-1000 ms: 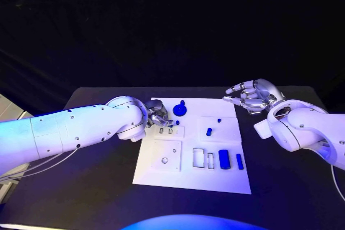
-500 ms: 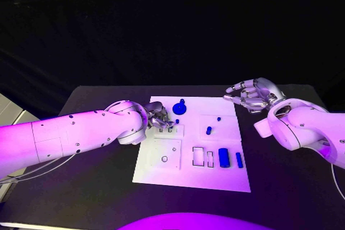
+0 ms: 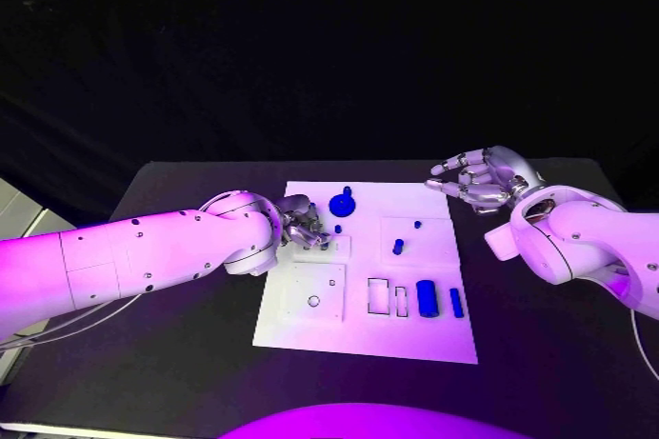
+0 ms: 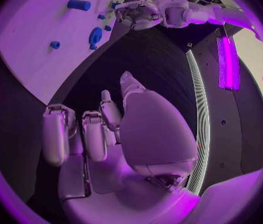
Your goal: Assemble the parts on the task board
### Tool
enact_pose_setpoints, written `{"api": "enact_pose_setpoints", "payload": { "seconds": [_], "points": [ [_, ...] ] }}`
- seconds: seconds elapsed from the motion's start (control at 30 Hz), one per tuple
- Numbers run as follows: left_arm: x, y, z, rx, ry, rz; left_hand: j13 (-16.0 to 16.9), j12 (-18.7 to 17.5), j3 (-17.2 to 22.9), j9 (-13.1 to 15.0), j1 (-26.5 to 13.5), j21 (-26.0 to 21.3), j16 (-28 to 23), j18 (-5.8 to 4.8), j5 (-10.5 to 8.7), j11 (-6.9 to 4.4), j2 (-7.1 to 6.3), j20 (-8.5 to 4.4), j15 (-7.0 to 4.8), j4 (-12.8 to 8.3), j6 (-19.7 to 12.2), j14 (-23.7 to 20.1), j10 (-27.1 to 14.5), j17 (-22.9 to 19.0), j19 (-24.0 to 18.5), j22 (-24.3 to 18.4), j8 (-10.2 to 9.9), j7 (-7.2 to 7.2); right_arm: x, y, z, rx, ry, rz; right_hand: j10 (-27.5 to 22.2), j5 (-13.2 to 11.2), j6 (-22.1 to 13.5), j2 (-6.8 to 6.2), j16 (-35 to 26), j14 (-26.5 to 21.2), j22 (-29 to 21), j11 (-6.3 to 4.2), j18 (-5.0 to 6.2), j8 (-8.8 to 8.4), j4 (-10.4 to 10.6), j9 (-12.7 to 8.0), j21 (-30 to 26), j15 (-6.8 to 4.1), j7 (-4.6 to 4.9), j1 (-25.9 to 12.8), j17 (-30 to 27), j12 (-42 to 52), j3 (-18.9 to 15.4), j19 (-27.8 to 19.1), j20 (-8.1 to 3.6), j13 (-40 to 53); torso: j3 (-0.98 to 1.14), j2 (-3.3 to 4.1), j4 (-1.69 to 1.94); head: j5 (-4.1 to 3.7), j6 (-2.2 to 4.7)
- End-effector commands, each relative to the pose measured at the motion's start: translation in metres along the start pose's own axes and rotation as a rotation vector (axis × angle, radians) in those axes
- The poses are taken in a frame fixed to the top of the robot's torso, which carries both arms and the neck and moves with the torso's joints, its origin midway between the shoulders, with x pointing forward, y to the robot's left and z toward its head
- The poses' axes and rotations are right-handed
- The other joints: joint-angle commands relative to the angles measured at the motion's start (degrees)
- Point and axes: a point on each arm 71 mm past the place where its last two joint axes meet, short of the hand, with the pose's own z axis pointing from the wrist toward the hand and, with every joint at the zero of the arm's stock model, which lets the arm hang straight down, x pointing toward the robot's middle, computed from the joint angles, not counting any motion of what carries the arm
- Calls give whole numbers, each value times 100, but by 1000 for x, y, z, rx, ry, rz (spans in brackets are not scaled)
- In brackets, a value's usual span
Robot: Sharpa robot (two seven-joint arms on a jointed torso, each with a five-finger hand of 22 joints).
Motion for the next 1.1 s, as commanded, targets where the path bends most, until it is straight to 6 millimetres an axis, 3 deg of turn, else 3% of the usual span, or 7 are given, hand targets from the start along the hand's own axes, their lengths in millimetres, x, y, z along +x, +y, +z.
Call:
{"api": "enact_pose_setpoints", "payload": {
  "seconds": [0.03,1.1],
  "points": [
    [3,1,1,-27,32,44,3,20,1237,4,18,36,38,-90,35,-11,-22,1,-49,-1205,45,448,38,931,27,18,-31,-10,2,1,0,-10,16,-7,-29,-12,-46,39,-22,426,937,-7,32,33,7,9,-27,25,0,-25,926,-14,-29,119,33,-9,1,-2,3,2,-4],
    [5,-1,5,-45,63,65,27,30,1242,-3,-1,45,43,-95,77,-18,-33,-5,-55,-1208,65,451,65,939,43,39,-34,-17,3,0,0,-9,21,-6,-22,-12,-50,51,-24,427,936,-10,31,45,-1,10,-28,23,-3,-48,926,-6,-39,123,31,-8,5,-4,-3,-25,-42]
  ]
}}
